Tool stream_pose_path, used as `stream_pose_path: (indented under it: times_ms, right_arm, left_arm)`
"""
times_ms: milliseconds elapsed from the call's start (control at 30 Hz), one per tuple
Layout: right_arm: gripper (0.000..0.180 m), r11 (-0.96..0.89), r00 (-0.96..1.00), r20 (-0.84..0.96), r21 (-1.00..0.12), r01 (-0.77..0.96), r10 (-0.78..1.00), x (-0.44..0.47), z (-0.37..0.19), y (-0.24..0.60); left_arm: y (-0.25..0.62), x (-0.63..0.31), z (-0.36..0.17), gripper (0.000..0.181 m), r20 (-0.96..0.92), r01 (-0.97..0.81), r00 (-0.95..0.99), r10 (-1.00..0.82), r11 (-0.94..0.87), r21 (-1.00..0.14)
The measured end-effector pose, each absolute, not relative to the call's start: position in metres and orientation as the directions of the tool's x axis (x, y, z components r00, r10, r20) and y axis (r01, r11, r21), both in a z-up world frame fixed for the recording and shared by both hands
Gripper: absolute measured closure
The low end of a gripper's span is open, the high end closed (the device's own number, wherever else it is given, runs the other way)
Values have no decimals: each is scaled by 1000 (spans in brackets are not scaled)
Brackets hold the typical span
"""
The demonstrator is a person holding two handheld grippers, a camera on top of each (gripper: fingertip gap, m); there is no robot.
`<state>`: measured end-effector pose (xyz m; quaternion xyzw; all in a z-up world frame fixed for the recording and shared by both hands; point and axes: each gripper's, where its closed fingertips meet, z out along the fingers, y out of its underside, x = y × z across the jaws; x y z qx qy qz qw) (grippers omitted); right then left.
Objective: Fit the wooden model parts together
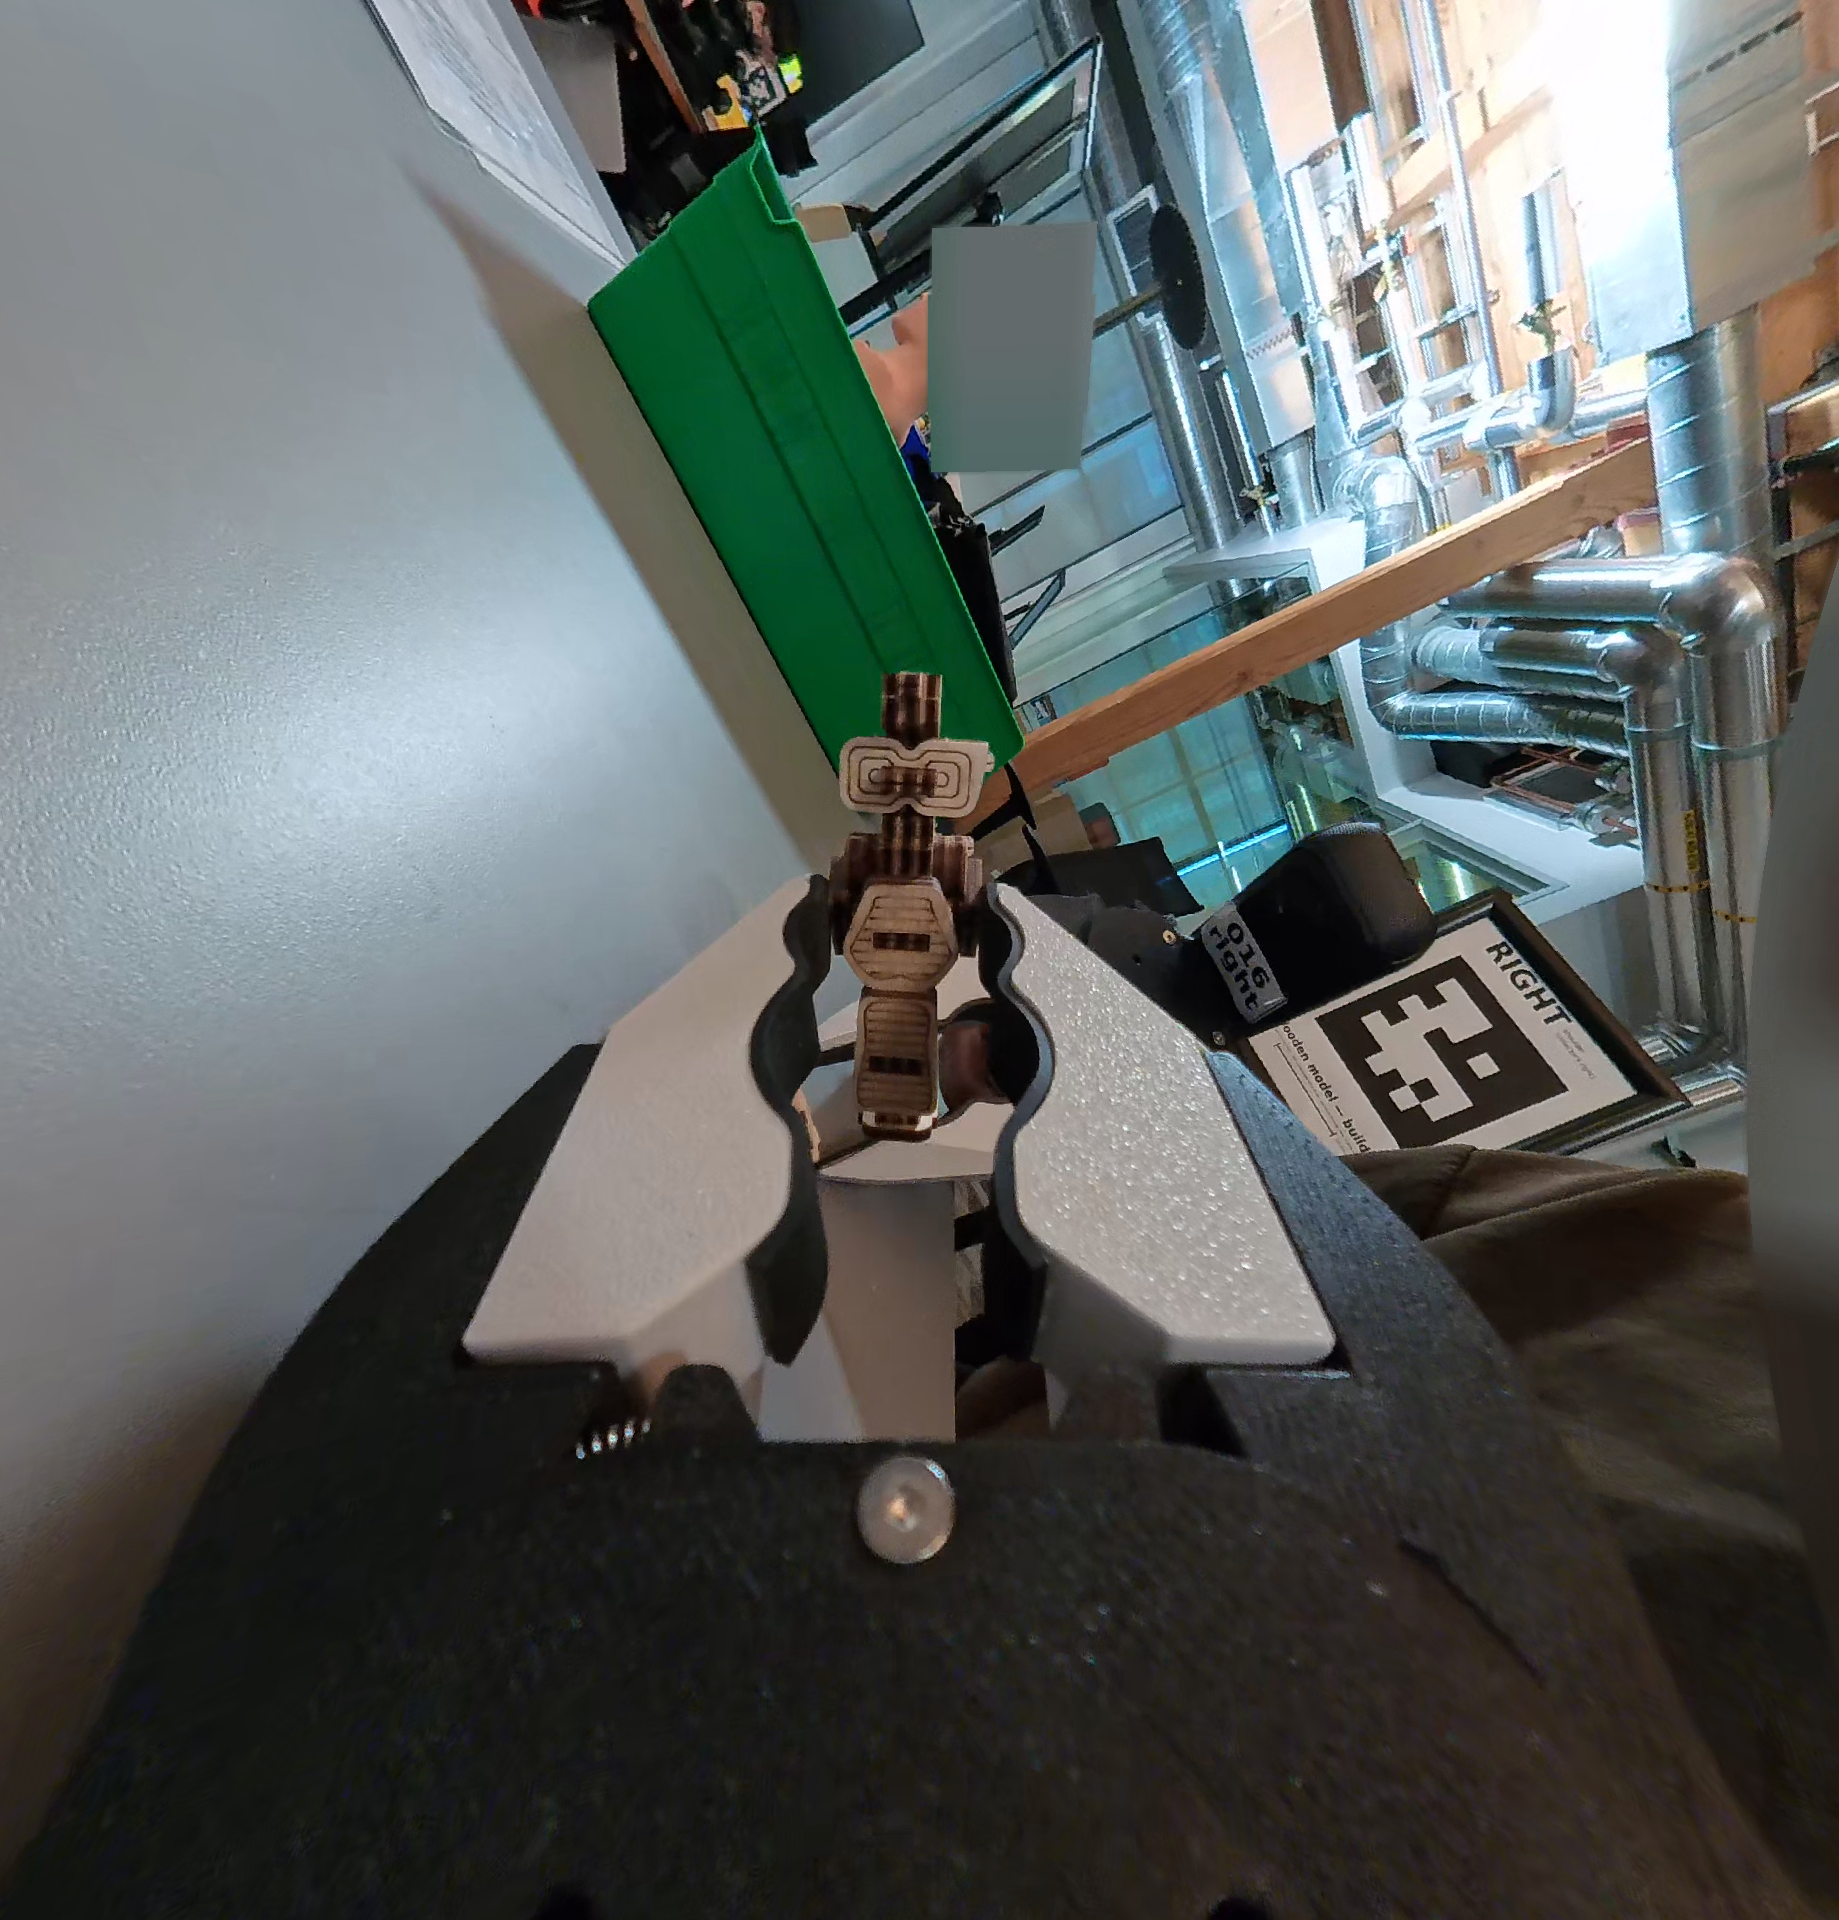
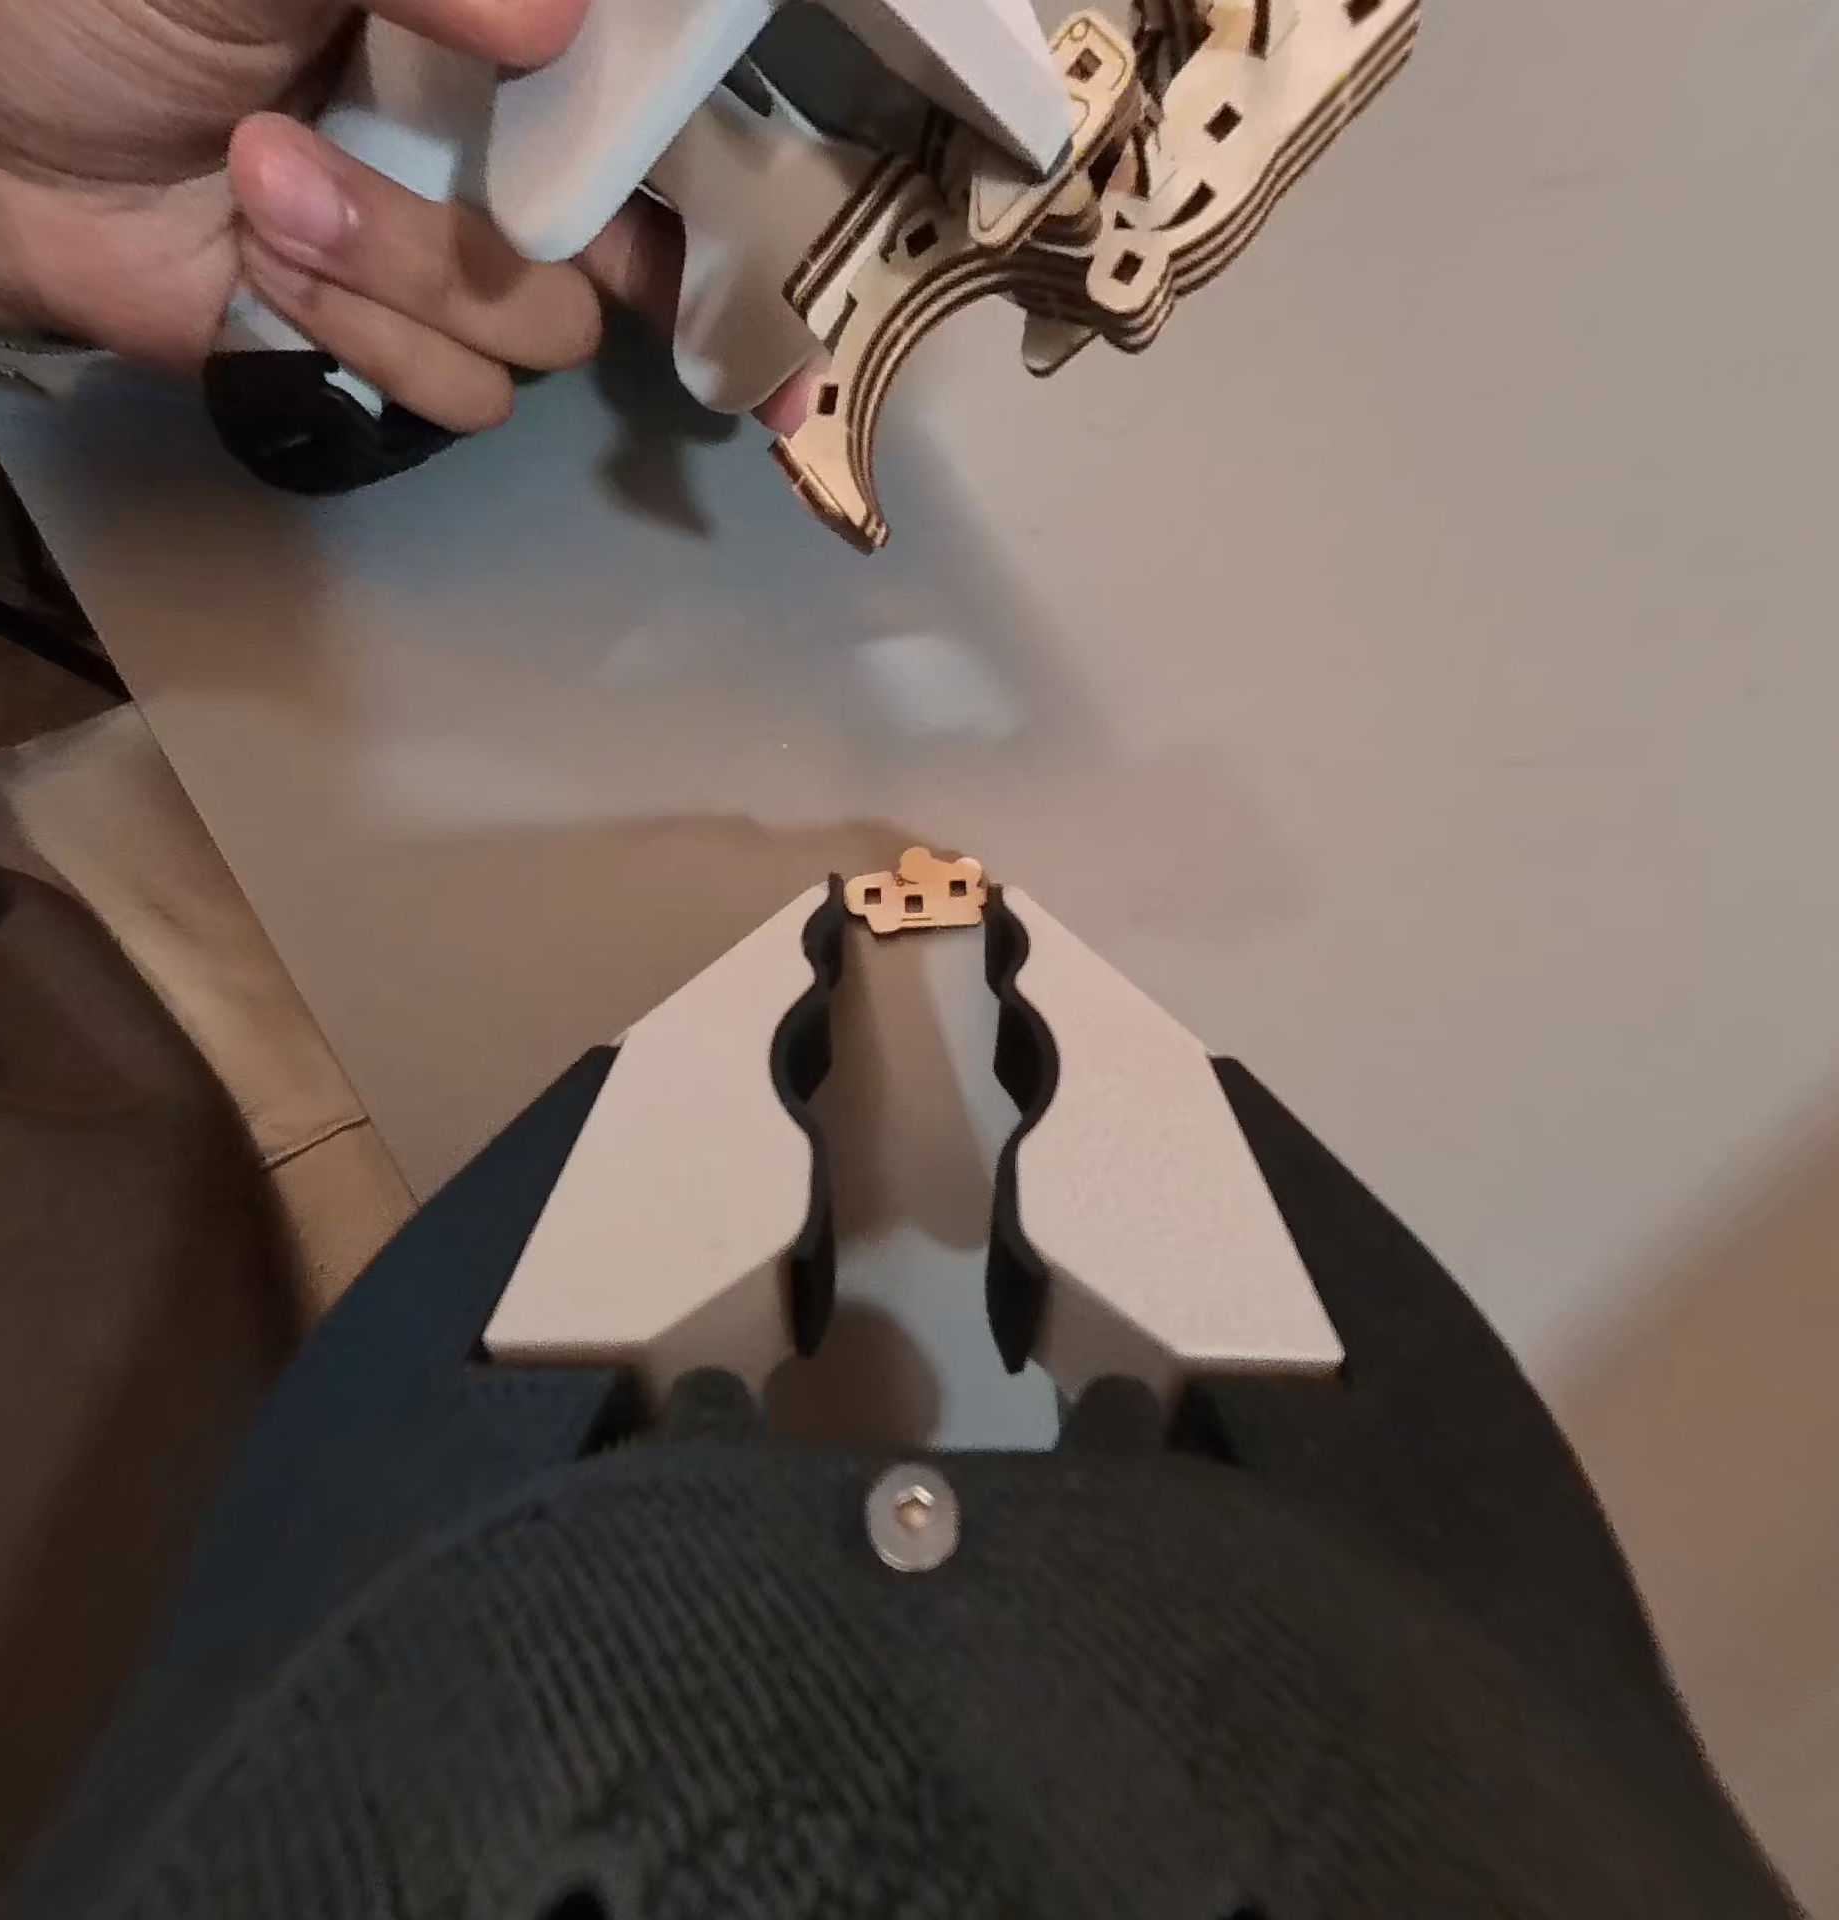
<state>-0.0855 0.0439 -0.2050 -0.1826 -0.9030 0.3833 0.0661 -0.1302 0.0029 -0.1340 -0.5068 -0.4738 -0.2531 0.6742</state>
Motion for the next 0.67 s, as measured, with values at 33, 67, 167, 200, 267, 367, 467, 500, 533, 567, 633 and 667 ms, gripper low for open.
stream_pose_path:
  times_ms: [33, 67, 167, 200, 267, 367, 467, 500, 533, 567, 633, 667]
  right_arm:
    - [155, 641, -929, -27, -717, 276, 369, -83, -205, 44]
    - [155, 640, -932, -32, -719, 273, 361, -82, -204, 43]
    - [154, 581, -936, -18, -780, 233, 352, -86, -185, 42]
    - [154, 542, -934, 2, -815, 205, 356, -90, -172, 44]
    - [155, 458, -925, 62, -880, 126, 375, -96, -145, 49]
    - [155, 413, -907, 149, -910, 30, 394, -102, -122, 58]
    - [155, 449, -901, 228, -893, -43, 368, -99, -122, 57]
    - [155, 471, -899, 263, -879, -74, 350, -96, -124, 55]
    - [155, 503, -894, 306, -857, -109, 328, -94, -127, 53]
    - [155, 539, -882, 357, -829, -149, 306, -93, -131, 52]
    - [155, 600, -850, 459, -766, -231, 259, -91, -136, 51]
    - [155, 622, -834, 498, -737, -264, 236, -90, -139, 50]
  left_arm:
    - [3, -130, -134, 156, 897, 824, 421, 136, 356, -441]
    - [4, -129, -134, 156, 897, 826, 421, 135, 353, -440]
    - [10, -125, -138, 157, 899, 843, 417, 136, 311, -439]
    - [14, -121, -140, 157, 898, 852, 418, 140, 282, -441]
    - [23, -113, -146, 157, 892, 868, 422, 161, 211, -448]
    - [37, -99, -156, 156, 874, 879, 444, 195, 96, -468]
    - [44, -90, -163, 156, 848, 869, 478, 228, 18, -495]
    - [45, -88, -164, 156, 845, 868, 483, 229, 3, -497]
    - [46, -87, -165, 156, 847, 870, 482, 224, -8, -493]
    - [46, -85, -165, 156, 852, 874, 477, 217, -15, -486]
    - [47, -84, -165, 156, 859, 880, 468, 207, -23, -474]
    - [47, -83, -165, 156, 861, 882, 466, 203, -28, -471]
